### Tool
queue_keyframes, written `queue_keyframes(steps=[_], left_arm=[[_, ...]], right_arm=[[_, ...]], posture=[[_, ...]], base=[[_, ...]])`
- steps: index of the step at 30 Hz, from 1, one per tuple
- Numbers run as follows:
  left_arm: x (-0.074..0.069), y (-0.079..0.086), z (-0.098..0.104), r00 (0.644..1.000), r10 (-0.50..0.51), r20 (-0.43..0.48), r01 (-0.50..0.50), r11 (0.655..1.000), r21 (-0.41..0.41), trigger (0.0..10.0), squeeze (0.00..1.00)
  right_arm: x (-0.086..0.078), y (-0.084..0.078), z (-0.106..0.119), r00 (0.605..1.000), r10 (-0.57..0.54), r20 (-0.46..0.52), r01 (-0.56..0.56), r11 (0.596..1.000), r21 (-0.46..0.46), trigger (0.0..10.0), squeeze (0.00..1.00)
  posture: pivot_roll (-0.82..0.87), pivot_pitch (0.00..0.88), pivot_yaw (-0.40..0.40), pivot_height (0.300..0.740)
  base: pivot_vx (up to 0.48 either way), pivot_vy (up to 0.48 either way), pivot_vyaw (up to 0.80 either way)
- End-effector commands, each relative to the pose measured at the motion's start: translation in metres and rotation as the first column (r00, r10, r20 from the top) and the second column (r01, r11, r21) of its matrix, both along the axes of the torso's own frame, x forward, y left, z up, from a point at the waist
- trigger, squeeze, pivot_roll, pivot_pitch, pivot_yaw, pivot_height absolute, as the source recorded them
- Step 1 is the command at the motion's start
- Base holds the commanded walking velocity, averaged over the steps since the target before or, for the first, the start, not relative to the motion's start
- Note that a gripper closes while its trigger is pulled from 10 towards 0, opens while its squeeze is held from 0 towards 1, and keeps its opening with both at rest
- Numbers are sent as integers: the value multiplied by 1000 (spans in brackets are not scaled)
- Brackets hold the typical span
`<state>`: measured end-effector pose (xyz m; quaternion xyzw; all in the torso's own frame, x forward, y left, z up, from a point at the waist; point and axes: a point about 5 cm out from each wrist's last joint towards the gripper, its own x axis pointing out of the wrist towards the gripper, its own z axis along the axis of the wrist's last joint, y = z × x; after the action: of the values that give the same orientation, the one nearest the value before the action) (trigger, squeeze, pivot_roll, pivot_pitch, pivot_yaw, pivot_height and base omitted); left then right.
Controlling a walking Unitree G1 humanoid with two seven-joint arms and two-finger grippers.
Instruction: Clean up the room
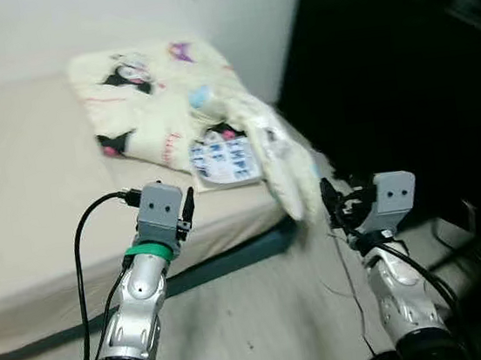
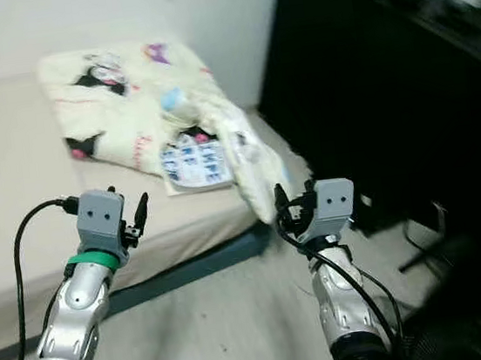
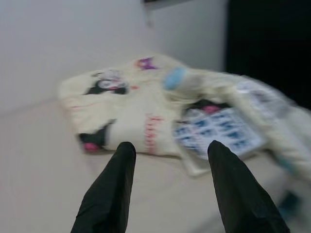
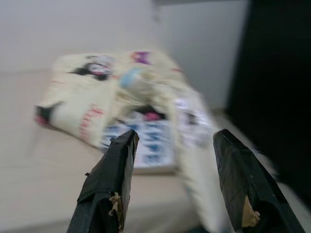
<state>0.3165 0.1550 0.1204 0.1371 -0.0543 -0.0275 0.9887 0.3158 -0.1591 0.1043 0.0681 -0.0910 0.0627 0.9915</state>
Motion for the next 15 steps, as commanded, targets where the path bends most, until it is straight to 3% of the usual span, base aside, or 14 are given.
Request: queue_keyframes(steps=[1,9,15], left_arm=[[1,-8,-2,1000,-18,-2,18,1000,-2,10000,0],[2,-8,-2,1000,-16,-1,16,1000,-2,10000,0],[3,-8,-3,1000,-14,-8,14,1000,-15,10000,0]], right_arm=[[-4,-10,-6,999,-27,-20,27,1000,-12,10000,0],[-4,-11,-7,999,-28,-24,28,999,-17,10000,0],[-5,-13,-9,999,-36,-39,35,999,-23,10000,0]], posture=[[45,55,-32,706],[42,50,-31,706],[40,49,-29,706]], base=[[349,0,0],[325,0,0],[0,0,0]])
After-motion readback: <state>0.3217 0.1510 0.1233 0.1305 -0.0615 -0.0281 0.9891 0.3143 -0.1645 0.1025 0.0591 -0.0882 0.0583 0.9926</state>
